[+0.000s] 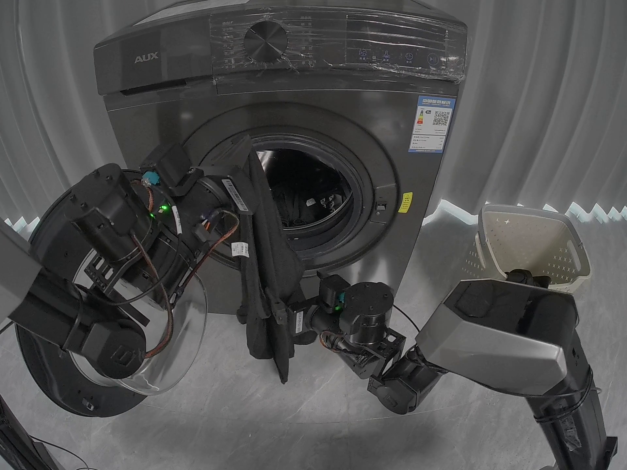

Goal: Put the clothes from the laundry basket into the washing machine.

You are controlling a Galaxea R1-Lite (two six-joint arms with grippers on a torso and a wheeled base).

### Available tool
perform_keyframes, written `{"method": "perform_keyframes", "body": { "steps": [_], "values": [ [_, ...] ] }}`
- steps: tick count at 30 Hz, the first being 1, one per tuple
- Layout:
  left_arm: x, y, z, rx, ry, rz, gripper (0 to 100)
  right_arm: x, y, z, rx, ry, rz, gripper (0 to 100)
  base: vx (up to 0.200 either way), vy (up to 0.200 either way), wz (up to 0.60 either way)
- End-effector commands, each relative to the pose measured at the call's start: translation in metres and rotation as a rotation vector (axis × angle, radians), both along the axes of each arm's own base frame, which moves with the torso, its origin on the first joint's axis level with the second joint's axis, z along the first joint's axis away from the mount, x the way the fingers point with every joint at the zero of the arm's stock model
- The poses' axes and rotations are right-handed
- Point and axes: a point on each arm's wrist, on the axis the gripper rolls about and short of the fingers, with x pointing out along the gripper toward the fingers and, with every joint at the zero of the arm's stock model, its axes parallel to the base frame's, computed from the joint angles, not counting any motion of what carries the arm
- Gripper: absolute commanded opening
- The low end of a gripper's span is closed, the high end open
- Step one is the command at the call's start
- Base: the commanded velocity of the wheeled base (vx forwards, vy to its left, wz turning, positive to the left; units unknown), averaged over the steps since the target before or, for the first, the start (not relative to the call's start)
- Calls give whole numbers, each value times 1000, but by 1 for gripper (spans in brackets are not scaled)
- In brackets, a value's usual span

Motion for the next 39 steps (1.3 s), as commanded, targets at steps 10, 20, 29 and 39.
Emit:
{"method": "perform_keyframes", "body": {
  "steps": [10, 20, 29, 39],
  "values": [
    [1, 3, -1, 6, 2, 10, 0, -24, 7, -23, -40, 55, 49, 100, 0, 0, 0],
    [1, 2, 0, 4, -3, 6, 0, -27, 9, -26, -39, 54, 69, 100, 0, 0, 0],
    [-5, -1, 3, -1, -11, -14, 0, 27, 0, -28, -35, -2, -20, 100, 0, 0, 0],
    [-8, -4, 4, -5, -17, -25, 0, 42, 13, -26, -3, -43, -27, 100, 0, 0, 0]
  ]
}}
